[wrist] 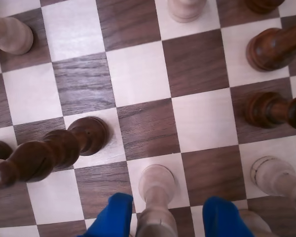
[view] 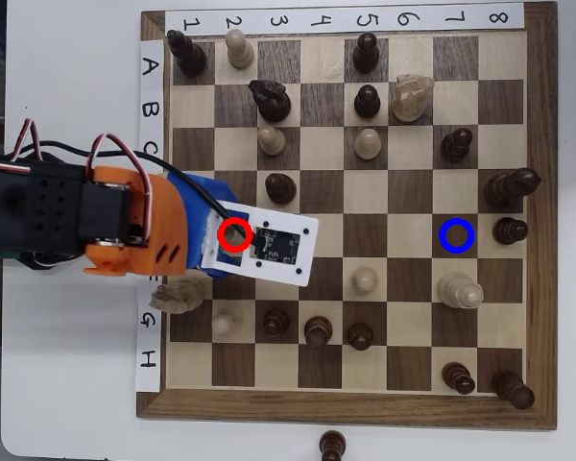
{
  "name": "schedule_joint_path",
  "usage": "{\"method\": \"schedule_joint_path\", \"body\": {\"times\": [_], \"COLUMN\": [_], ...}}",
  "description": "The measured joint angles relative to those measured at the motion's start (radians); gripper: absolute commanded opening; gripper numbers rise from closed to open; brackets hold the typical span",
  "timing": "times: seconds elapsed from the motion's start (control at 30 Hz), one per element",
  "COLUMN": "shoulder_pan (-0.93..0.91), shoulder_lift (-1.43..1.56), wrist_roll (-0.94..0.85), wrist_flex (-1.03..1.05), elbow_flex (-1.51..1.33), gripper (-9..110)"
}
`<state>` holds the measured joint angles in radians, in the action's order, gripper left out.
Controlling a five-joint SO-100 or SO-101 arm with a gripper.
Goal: Move the piece to destination
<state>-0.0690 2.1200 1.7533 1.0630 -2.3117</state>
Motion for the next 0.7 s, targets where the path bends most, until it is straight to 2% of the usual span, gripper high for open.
{"method": "schedule_joint_path", "body": {"times": [0.7], "shoulder_pan": [0.0], "shoulder_lift": [-0.009], "wrist_roll": [0.0], "wrist_flex": [0.0], "elbow_flex": [-0.048], "gripper": [16]}}
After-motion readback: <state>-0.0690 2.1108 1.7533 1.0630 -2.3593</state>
